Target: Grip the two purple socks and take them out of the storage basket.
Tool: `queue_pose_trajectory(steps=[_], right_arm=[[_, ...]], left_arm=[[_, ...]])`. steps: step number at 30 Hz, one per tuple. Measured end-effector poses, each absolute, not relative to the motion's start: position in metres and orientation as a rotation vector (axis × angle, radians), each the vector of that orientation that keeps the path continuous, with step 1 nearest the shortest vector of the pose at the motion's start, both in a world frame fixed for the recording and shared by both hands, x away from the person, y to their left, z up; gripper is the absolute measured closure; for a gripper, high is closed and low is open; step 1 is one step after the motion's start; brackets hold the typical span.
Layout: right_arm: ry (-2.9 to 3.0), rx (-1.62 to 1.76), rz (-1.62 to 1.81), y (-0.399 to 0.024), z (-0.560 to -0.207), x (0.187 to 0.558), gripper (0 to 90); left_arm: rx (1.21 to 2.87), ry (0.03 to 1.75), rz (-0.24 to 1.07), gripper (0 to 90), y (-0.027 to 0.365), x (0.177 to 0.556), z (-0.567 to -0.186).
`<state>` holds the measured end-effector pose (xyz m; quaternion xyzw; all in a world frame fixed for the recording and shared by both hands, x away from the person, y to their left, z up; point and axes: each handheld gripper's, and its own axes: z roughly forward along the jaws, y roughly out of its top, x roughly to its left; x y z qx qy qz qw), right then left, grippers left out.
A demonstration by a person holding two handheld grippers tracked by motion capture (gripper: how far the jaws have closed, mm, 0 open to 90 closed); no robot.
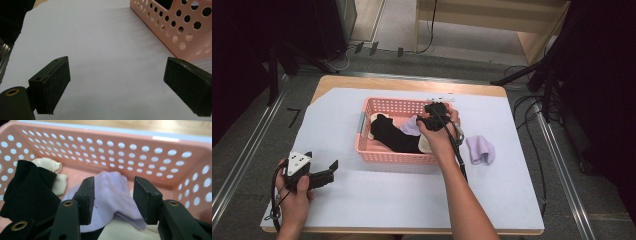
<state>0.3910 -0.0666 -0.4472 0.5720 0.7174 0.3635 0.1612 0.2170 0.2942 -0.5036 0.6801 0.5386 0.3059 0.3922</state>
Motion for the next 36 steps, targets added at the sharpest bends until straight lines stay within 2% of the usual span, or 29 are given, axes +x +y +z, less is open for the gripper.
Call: queue_pose_trajectory(steps=[9, 13, 17, 22, 36], right_arm=[[2.125, 1.690, 1.015, -0.064, -0.456, 0.401, 53.3], [2.171, 1.677, 0.963, -0.061, -0.458, 0.405, 57.2], [2.201, 1.667, 0.927, -0.057, -0.460, 0.406, 66.1], [2.185, 1.676, 0.928, -0.058, -0.459, 0.407, 86.6], [2.030, 1.485, 1.189, -0.072, -0.444, 0.384, 88.3]], left_arm=[[1.732, 1.367, 0.776, 7.7, 0.294, 0.217, -0.503], [1.732, 1.367, 0.776, 7.7, 0.294, 0.217, -0.503], [1.731, 1.367, 0.776, 7.7, 0.294, 0.217, -0.503], [1.731, 1.367, 0.775, 7.7, 0.294, 0.217, -0.503], [1.732, 1.367, 0.776, 7.7, 0.294, 0.217, -0.503]])
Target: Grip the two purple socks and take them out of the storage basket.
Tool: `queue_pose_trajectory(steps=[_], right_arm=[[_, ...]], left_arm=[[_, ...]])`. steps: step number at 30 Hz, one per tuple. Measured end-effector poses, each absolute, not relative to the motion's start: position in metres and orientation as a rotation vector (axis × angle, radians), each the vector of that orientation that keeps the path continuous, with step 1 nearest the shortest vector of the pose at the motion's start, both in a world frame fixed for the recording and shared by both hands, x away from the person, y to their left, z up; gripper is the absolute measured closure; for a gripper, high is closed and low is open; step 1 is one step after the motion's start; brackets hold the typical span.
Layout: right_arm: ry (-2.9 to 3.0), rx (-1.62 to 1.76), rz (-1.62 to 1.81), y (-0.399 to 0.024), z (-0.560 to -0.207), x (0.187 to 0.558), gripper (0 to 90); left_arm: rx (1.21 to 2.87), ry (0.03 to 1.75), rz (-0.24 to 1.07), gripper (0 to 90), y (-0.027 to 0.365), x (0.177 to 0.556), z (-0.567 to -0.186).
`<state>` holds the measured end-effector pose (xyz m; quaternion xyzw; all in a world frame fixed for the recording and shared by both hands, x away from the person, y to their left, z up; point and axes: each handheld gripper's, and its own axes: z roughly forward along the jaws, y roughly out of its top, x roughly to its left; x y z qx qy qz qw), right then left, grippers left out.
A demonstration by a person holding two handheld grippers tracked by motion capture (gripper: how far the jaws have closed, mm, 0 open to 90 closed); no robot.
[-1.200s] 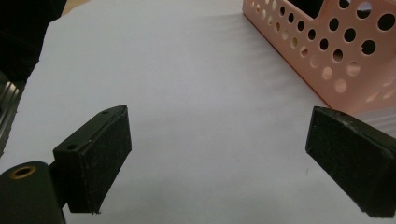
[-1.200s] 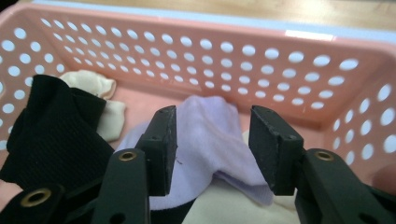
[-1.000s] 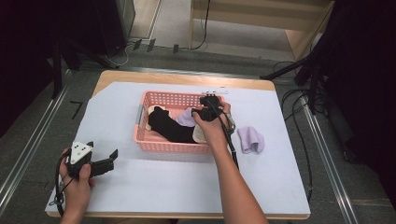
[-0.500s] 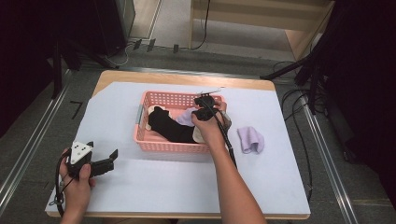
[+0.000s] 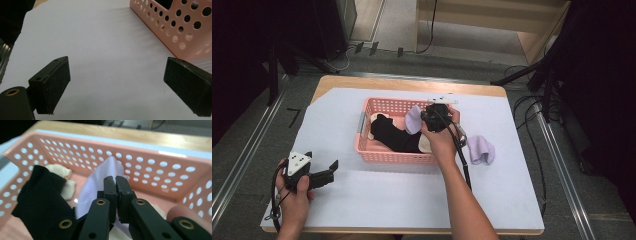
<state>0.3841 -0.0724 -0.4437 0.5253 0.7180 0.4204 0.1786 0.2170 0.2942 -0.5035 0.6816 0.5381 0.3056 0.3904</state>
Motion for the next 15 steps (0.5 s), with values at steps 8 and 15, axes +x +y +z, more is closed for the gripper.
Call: queue_pose_trajectory(steps=[8, 15], right_arm=[[1.939, 1.379, 1.300, -0.083, -0.433, 0.373, 88.2], [1.869, 1.328, 1.375, -0.091, -0.420, 0.364, 88.3]], left_arm=[[1.727, 1.368, 0.776, 7.7, 0.294, 0.217, -0.504], [1.724, 1.371, 0.777, 7.7, 0.294, 0.217, -0.504]])
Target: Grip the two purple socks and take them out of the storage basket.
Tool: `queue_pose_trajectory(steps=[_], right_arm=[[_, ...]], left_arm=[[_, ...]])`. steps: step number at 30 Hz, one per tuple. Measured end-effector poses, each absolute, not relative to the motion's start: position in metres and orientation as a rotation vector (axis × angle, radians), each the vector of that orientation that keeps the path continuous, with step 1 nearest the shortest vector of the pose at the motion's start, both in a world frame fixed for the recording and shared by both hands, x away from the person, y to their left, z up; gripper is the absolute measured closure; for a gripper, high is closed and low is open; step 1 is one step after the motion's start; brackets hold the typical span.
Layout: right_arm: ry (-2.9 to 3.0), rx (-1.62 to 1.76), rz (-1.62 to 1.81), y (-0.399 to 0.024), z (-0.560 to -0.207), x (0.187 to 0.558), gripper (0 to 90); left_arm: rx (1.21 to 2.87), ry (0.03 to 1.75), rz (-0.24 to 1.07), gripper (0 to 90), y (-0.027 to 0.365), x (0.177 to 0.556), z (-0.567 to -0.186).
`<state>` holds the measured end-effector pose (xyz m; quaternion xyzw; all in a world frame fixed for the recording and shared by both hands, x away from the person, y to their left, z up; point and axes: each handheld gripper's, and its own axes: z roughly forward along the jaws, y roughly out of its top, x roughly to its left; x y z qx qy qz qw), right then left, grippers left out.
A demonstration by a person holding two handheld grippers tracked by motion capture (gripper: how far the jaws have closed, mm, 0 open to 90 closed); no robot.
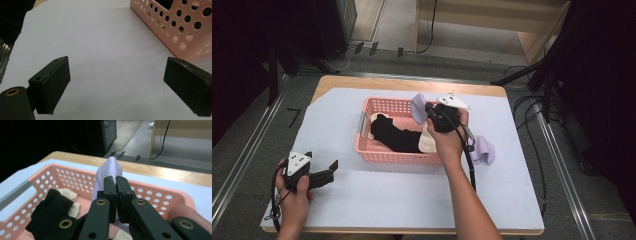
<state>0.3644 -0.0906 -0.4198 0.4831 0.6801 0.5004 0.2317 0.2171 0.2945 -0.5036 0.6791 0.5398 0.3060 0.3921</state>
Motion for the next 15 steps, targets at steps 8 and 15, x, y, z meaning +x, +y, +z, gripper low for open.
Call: queue_pose_trajectory(steps=[8, 15], right_arm=[[1.767, 1.260, 1.426, -0.104, -0.408, 0.357, 88.3], [1.682, 1.239, 1.451, -0.123, -0.399, 0.352, 88.3]], left_arm=[[1.721, 1.375, 0.771, 7.7, 0.295, 0.217, -0.503], [1.721, 1.375, 0.772, 7.7, 0.295, 0.217, -0.503]])
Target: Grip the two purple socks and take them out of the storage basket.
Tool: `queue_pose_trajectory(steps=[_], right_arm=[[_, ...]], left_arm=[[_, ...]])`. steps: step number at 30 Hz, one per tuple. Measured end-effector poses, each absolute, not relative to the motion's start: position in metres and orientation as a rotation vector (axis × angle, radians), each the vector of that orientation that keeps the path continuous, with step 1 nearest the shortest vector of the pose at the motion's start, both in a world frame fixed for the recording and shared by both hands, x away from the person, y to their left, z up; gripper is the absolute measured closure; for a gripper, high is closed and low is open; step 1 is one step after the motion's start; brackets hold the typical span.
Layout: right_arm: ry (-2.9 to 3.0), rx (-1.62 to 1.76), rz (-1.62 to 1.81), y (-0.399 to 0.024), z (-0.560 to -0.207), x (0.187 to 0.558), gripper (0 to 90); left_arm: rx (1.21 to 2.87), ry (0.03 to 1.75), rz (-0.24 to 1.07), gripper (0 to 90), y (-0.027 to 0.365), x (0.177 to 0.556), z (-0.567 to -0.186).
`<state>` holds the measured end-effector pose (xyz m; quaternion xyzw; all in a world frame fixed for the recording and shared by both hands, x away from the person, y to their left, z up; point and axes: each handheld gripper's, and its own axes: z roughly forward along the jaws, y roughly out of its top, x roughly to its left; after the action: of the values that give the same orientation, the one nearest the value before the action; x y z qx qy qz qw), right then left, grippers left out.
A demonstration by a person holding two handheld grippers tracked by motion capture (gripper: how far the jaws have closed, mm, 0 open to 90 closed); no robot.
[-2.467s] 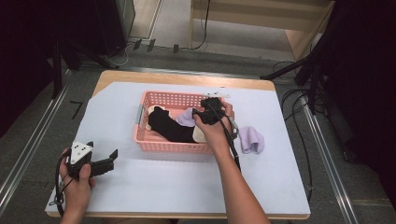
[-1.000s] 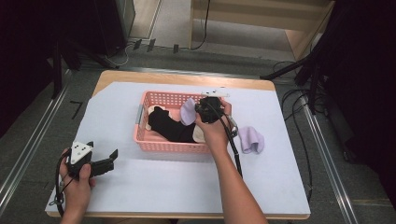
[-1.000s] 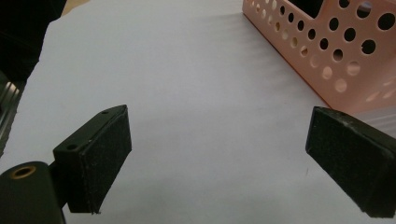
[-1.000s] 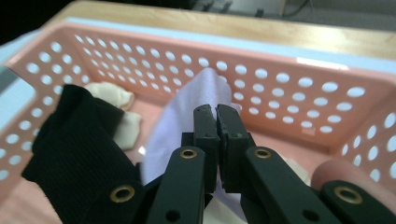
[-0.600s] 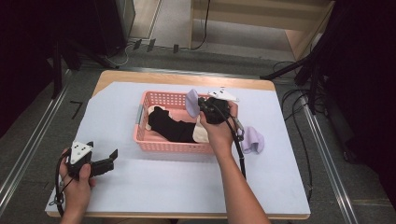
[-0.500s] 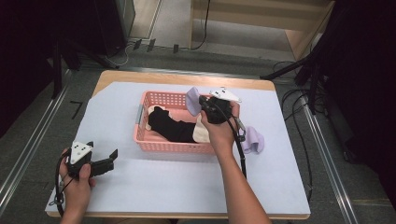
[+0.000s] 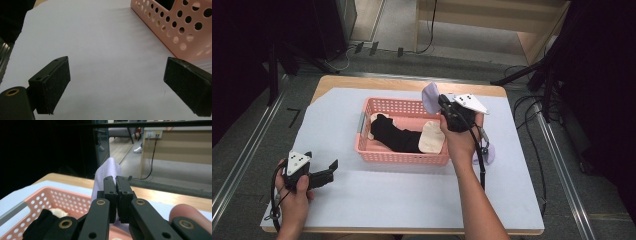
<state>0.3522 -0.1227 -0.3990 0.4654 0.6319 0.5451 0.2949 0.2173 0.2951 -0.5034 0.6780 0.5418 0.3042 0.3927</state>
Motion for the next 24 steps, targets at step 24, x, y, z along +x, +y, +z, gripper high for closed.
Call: queue_pose_trajectory(steps=[24], right_arm=[[1.508, 1.343, 1.419, -0.205, -0.407, 0.335, 88.2]], left_arm=[[1.720, 1.378, 0.774, 7.7, 0.295, 0.217, -0.503]])
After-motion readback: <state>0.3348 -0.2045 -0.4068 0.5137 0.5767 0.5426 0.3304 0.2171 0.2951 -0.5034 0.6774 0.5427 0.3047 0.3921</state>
